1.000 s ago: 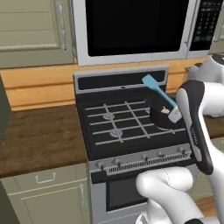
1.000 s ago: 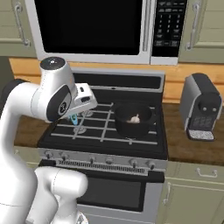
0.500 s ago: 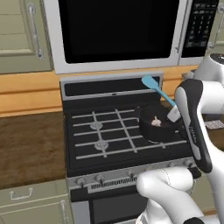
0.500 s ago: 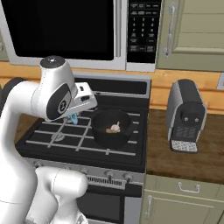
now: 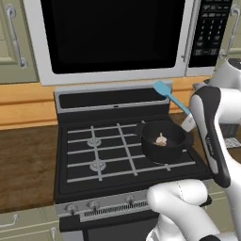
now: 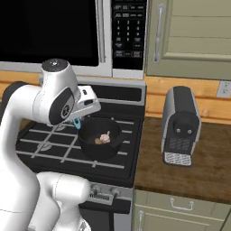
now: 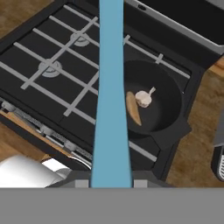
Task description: Put the sweet potato and garlic in the pot. Retrieve the spatula and lightly stir the vegetables in the pot.
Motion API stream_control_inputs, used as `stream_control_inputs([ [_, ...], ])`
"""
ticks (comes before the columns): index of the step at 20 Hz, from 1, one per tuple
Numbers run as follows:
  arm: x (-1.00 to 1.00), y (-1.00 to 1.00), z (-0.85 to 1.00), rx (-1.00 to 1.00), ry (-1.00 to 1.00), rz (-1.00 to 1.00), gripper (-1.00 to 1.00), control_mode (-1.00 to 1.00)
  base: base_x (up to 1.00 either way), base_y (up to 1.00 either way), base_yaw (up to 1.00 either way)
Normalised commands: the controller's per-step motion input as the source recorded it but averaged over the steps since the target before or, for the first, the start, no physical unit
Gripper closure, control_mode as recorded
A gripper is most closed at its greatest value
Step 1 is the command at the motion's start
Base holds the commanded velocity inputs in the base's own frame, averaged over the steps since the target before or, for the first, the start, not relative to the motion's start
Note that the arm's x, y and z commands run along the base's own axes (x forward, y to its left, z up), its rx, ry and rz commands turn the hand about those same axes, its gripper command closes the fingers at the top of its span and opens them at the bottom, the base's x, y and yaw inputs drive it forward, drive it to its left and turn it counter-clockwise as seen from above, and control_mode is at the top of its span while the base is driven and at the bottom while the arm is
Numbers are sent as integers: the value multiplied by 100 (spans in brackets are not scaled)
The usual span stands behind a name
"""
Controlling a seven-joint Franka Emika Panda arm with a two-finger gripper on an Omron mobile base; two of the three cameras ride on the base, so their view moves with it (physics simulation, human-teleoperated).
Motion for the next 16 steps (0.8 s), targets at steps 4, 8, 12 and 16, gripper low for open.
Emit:
stream_control_inputs([
  [4, 12, -3, -4, 0, 0, 0, 100, -100, 28, 0, 0],
  [8, 0, 0, 0, 0, 0, 0, 100, -100, 0, 0, 0],
  [12, 10, 0, -9, -2, 3, 0, 100, -100, 0, 0, 0],
  [16, 0, 0, 0, 0, 0, 0, 100, -100, 0, 0, 0],
])
